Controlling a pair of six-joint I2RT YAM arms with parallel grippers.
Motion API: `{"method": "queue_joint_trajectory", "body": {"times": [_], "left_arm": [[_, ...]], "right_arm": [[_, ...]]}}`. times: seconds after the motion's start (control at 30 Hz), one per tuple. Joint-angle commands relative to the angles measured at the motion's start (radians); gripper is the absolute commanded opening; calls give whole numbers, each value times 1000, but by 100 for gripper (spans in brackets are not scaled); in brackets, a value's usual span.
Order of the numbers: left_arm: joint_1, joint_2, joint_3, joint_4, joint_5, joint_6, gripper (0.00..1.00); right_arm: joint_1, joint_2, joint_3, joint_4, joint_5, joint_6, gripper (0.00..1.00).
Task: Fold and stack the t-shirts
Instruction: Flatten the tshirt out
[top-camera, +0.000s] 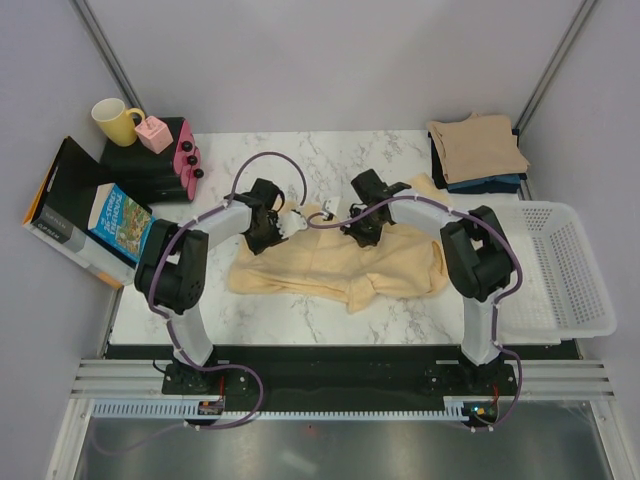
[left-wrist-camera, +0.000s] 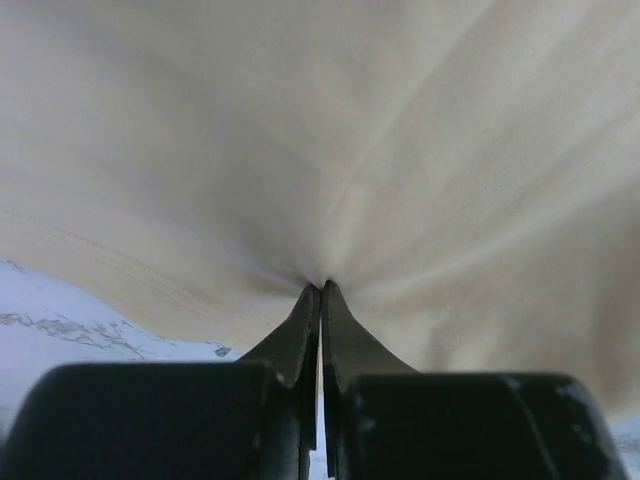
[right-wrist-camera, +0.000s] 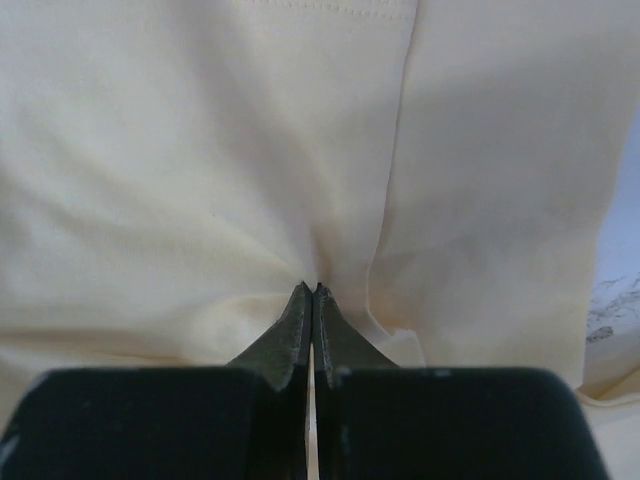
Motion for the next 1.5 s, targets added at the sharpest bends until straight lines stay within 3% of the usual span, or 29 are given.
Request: {"method": "queue_joint_trajectory", "body": {"times": [0.0, 0.33, 0.53, 0.73, 1.03, 1.13, 1.37, 1.47], "left_arm": [[-7, 69, -41, -4, -37, -51, 2], [-7, 113, -37, 45, -190, -126, 2], [-4, 152, -17, 66, -316, -166, 2], [1, 173, 3, 68, -394, -189, 2], [1, 181, 32, 48, -402, -212, 2], [-1, 186, 46, 39, -418, -204, 2], [2, 251, 130, 3, -488, -301, 2], [11, 258, 181, -53, -424, -364, 2]], "right_arm": [[1, -88, 1, -20, 78, -58, 0], [-3, -308, 53, -58, 183, -236, 0], [-14, -524, -22, -93, 234, -392, 0], [-17, -768, -175, -329, 176, -570, 0], [-17, -916, -282, -814, -20, -590, 0], [3, -948, -336, -823, -8, -487, 0], [11, -1007, -497, -816, 49, -483, 0], [11, -1042, -511, -782, 38, -443, 0]]}}
